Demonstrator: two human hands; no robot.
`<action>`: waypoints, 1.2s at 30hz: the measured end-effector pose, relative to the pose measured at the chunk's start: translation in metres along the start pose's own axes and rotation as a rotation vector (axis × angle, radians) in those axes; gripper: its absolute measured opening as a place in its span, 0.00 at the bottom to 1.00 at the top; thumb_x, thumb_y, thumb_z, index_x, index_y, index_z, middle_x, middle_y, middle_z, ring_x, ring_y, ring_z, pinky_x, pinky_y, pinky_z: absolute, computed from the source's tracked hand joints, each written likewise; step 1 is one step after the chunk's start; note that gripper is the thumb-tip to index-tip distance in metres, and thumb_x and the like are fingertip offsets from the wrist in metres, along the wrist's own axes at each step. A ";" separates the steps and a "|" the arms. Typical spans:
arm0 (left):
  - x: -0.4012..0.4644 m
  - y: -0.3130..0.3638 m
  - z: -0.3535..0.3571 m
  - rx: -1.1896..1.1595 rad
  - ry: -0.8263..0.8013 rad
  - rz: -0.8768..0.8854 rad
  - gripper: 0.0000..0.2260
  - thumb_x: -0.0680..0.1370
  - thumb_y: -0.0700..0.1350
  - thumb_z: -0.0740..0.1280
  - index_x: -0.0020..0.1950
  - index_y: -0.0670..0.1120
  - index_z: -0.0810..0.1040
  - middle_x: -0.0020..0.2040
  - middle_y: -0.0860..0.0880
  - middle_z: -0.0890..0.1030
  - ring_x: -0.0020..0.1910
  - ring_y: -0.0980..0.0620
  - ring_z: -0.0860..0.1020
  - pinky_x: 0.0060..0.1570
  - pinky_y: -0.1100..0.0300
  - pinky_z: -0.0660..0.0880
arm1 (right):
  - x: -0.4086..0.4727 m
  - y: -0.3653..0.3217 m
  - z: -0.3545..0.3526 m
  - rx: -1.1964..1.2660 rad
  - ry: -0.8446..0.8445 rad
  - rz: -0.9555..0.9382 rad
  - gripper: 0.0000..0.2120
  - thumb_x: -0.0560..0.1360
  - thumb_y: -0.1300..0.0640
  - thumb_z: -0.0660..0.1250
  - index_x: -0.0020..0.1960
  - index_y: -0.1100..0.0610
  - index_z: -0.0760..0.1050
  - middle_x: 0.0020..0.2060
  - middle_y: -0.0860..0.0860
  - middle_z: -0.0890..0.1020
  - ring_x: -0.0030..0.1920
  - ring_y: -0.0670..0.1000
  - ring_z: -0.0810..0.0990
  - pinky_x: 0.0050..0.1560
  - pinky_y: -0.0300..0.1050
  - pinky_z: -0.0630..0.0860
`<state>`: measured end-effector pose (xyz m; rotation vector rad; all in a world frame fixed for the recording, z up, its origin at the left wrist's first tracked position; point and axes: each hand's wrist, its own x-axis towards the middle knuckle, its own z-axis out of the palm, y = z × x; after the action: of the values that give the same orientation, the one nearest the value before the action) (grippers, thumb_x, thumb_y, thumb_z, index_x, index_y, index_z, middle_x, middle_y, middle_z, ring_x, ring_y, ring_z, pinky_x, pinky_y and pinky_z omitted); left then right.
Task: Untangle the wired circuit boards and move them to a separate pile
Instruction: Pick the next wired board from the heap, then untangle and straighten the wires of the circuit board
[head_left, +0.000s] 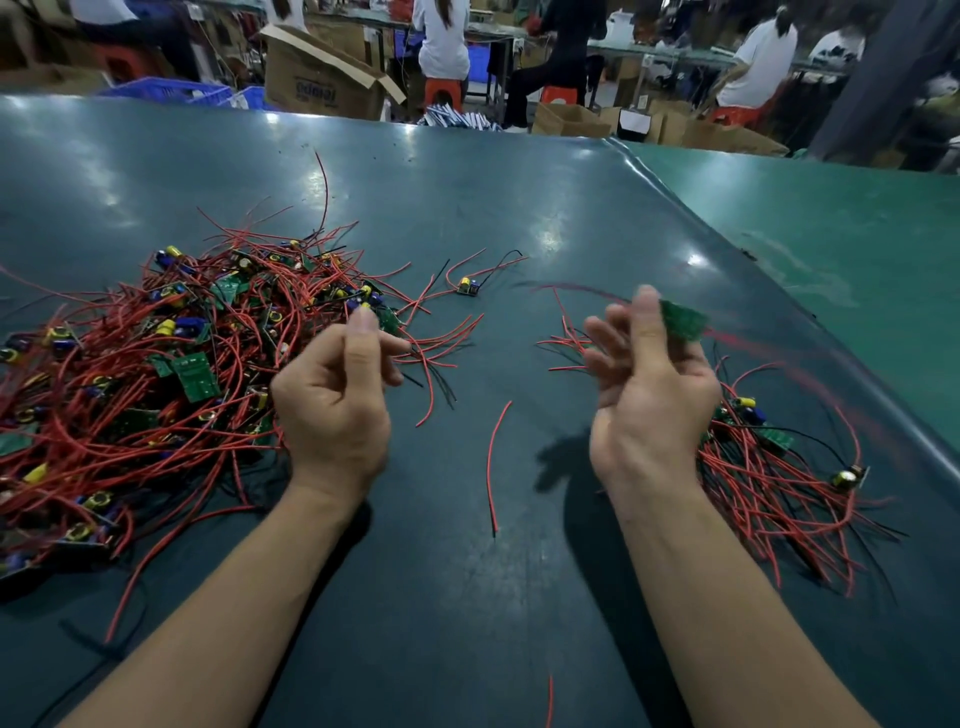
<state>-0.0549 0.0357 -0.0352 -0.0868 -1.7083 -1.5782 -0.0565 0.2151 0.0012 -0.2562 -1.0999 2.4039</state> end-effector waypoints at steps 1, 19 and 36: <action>-0.002 0.000 0.002 0.025 -0.035 0.008 0.16 0.83 0.44 0.60 0.37 0.51 0.79 0.29 0.57 0.78 0.28 0.60 0.75 0.33 0.64 0.71 | 0.000 0.001 -0.002 0.100 0.084 0.048 0.05 0.76 0.62 0.70 0.51 0.60 0.77 0.42 0.55 0.83 0.33 0.49 0.84 0.28 0.36 0.76; 0.002 -0.023 0.001 0.899 -0.436 -0.008 0.16 0.77 0.46 0.66 0.64 0.44 0.75 0.60 0.42 0.77 0.59 0.39 0.72 0.60 0.45 0.69 | -0.014 0.038 0.000 -0.288 -0.126 0.329 0.11 0.80 0.56 0.65 0.41 0.58 0.80 0.27 0.48 0.76 0.23 0.46 0.70 0.21 0.35 0.64; 0.015 0.003 0.002 -0.430 -0.021 -0.509 0.10 0.79 0.30 0.61 0.54 0.42 0.76 0.45 0.46 0.80 0.39 0.57 0.78 0.41 0.66 0.73 | -0.016 0.041 -0.002 -0.435 -0.212 0.296 0.07 0.78 0.61 0.66 0.44 0.58 0.80 0.30 0.49 0.76 0.22 0.46 0.70 0.21 0.35 0.64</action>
<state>-0.0649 0.0315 -0.0235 0.1285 -1.4453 -2.3127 -0.0567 0.1855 -0.0313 -0.3323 -1.7943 2.4573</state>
